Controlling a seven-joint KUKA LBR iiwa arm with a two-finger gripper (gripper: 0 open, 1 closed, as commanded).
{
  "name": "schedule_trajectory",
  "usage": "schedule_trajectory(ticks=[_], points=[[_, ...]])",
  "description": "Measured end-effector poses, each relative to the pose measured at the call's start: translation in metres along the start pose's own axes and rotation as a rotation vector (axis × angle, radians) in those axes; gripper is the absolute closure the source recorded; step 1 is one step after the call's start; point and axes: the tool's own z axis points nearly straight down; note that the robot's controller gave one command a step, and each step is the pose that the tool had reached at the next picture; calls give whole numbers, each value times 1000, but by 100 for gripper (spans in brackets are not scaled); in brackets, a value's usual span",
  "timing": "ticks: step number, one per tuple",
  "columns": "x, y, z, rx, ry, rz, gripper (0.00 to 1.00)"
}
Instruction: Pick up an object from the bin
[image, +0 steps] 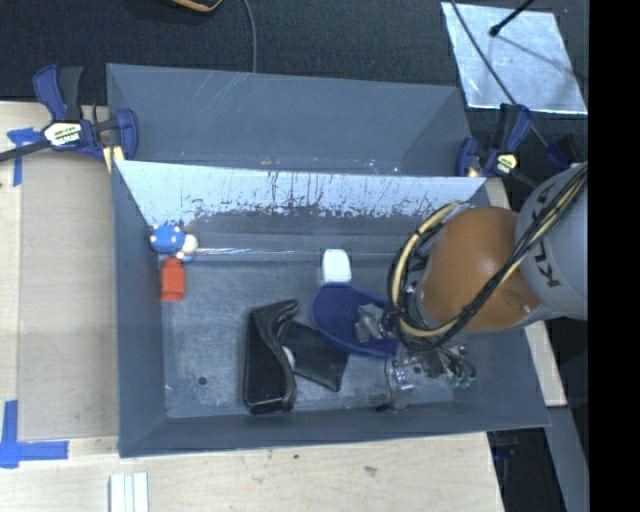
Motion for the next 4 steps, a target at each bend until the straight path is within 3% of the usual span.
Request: schedule_trajectory(ticks=[1,2,3,4], points=[[-1,-1,-1,2,-3,-1,100],[0,-1,-1,2,-1,-1,0],[-97,29,15,1,1,-320,0],[-52,54,25,4,-5,-549,0]])
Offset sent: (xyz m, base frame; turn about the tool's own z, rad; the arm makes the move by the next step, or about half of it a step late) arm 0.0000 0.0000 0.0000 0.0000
